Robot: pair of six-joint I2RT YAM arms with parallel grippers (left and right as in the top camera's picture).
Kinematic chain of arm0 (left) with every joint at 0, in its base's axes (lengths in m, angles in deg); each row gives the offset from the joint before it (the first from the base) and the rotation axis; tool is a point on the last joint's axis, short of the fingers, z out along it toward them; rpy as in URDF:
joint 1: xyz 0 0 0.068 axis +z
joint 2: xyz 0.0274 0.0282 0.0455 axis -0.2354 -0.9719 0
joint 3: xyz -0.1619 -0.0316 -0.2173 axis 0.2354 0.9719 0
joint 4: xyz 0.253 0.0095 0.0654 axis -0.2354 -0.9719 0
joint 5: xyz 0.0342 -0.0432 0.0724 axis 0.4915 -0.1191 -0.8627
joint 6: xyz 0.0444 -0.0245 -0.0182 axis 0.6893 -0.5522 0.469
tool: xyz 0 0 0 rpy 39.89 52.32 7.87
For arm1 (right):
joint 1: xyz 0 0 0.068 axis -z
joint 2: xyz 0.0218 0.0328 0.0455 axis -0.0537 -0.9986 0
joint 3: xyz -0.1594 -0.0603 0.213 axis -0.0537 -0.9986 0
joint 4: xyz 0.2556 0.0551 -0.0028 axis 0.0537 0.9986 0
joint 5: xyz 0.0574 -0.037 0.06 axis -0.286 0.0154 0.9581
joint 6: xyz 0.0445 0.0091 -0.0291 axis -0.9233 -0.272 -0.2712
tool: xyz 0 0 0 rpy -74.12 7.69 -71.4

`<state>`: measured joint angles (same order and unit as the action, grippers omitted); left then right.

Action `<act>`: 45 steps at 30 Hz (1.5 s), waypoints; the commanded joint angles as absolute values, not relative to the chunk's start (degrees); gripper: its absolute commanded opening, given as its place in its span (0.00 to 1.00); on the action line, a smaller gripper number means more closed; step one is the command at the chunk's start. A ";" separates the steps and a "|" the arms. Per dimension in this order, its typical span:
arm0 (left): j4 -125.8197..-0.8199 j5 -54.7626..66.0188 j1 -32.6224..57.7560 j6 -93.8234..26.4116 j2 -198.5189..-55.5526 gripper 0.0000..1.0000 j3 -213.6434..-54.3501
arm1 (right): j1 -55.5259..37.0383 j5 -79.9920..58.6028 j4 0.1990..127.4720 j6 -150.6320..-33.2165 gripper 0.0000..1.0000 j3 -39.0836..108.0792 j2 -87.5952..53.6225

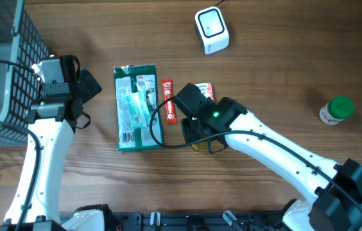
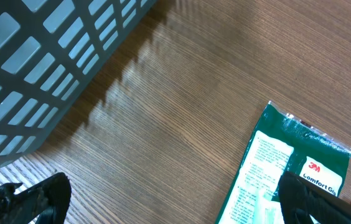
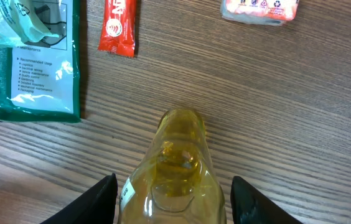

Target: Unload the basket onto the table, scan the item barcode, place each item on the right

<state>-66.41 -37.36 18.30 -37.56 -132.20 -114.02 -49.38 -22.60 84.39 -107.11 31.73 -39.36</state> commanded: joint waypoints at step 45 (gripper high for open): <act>-66.39 -38.13 18.65 -36.86 -131.94 1.00 -114.50 | -30.04 -25.83 83.65 -97.52 0.31 28.80 -31.55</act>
